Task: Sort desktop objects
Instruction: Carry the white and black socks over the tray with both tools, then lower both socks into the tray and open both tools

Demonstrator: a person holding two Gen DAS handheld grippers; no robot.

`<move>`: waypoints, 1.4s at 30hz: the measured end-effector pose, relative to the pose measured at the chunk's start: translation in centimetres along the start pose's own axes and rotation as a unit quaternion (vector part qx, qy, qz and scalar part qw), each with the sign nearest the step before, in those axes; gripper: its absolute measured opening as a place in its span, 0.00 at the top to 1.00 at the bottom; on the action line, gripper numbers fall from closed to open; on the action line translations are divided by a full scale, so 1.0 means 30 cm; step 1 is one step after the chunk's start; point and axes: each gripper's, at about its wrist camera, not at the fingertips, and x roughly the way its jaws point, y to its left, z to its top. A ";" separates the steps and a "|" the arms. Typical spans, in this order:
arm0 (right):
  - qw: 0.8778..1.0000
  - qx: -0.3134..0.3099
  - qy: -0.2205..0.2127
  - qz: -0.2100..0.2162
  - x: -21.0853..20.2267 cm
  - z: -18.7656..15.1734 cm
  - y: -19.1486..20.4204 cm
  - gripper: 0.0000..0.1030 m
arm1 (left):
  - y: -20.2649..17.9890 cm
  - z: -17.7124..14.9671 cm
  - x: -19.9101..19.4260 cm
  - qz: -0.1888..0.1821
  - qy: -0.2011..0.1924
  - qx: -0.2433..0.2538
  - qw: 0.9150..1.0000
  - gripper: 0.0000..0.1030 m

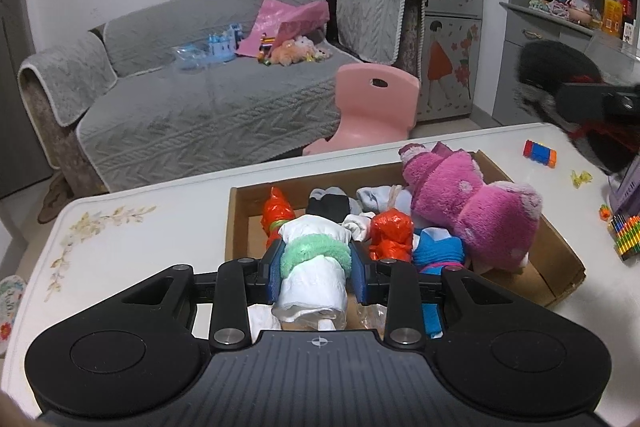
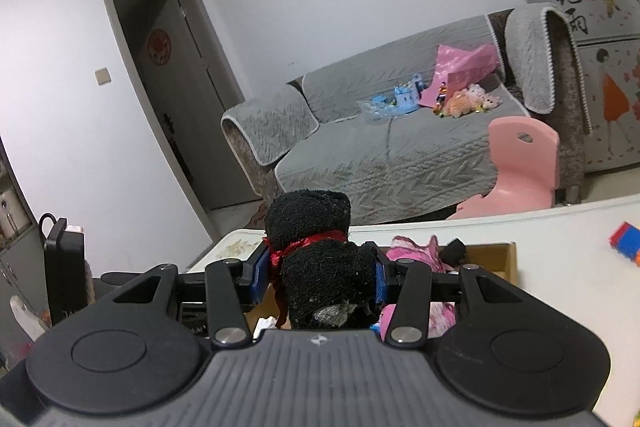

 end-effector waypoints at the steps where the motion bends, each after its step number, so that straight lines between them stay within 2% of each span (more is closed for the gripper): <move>1: 1.000 -0.004 0.004 -0.001 0.018 0.005 0.002 0.57 | 0.002 -0.002 0.014 -0.001 0.002 -0.001 1.000 0.61; 15: 0.994 -0.068 0.078 -0.039 0.283 0.006 0.040 0.57 | 0.047 -0.056 0.169 -0.014 0.033 -0.018 0.999 0.61; 25: 0.979 -0.131 0.133 -0.085 0.464 -0.050 0.060 0.57 | 0.039 -0.102 0.219 -0.021 0.033 -0.024 0.999 0.61; 42: 0.966 -0.182 0.146 -0.114 0.498 -0.120 0.099 0.56 | 0.036 -0.164 0.260 -0.022 0.037 -0.045 0.998 0.61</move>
